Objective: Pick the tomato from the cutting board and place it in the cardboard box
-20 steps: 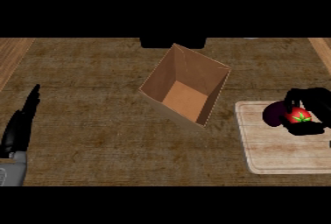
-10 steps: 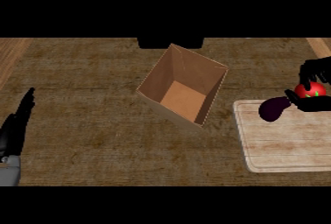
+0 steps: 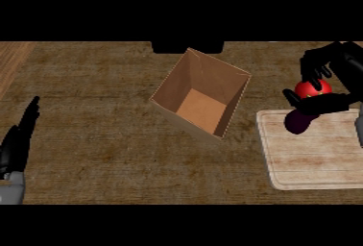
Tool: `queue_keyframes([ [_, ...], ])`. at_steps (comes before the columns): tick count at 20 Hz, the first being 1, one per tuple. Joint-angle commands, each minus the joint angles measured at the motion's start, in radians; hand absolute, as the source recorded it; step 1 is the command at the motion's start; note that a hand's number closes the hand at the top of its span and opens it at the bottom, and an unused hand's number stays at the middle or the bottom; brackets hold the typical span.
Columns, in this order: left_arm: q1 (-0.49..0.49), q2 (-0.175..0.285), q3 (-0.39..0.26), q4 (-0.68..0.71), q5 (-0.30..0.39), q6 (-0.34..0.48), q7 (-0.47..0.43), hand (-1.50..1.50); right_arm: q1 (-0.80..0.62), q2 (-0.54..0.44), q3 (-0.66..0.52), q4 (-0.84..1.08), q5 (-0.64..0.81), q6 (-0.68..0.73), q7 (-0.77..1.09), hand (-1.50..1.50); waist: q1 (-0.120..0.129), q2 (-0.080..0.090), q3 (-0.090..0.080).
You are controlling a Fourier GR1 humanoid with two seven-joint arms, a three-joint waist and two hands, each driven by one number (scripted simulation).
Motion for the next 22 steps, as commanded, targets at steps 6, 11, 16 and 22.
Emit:
queue_keyframes([
  [6,-0.017,-0.060,-0.050,-0.027,-0.048,0.031,0.042,0.00,-0.263,0.228,0.060,0.026,-0.052,0.090,0.345,1.50,0.014,0.002,0.000],
  [11,-0.063,-0.014,0.008,0.037,-0.026,0.004,0.023,0.00,-0.294,0.347,0.073,0.083,-0.055,0.057,0.462,1.50,0.006,0.003,0.000],
  [16,-0.007,0.002,0.016,-0.013,0.002,-0.046,-0.012,0.00,-0.427,0.451,0.100,0.328,0.006,-0.057,0.429,1.50,0.025,0.007,0.000],
  [22,-0.039,-0.030,0.004,0.035,-0.037,-0.008,-0.018,0.00,-0.505,0.489,0.174,0.579,0.026,-0.239,0.405,1.50,0.028,0.010,0.000],
])
